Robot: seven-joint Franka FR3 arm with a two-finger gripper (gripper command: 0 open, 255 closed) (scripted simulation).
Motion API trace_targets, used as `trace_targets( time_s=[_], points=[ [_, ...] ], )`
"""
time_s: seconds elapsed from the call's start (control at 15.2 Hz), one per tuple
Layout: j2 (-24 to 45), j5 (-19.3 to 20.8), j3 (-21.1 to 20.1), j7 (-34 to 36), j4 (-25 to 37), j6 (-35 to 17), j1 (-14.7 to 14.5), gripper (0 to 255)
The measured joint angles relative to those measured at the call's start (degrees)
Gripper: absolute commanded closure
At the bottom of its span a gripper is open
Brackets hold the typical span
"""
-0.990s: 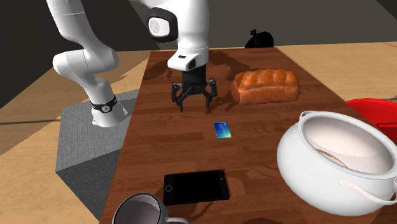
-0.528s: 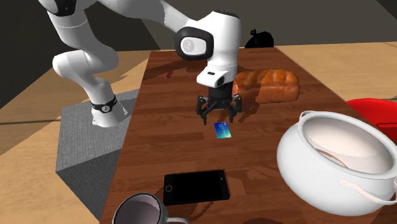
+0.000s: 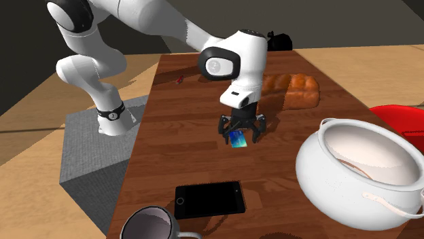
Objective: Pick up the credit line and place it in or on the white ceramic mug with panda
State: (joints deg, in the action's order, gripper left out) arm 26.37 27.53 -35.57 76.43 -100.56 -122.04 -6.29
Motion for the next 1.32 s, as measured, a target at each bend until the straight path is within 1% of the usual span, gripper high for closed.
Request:
trace_targets(
  time_s=[0.2,0.53,0.59,1.32],
  points=[
    [0.9,0.7,0.4,0.4,-0.3,-1.1,-0.2,0],
    [1.1,0.9,0.5,0.5,-0.3,-1.2,-0.2,0],
    [1.1,0.9,0.5,0.5,-0.3,-1.2,-0.2,255],
    [0.9,0.7,0.4,0.3,-0.2,-1.1,-0.2,255]
  ],
)
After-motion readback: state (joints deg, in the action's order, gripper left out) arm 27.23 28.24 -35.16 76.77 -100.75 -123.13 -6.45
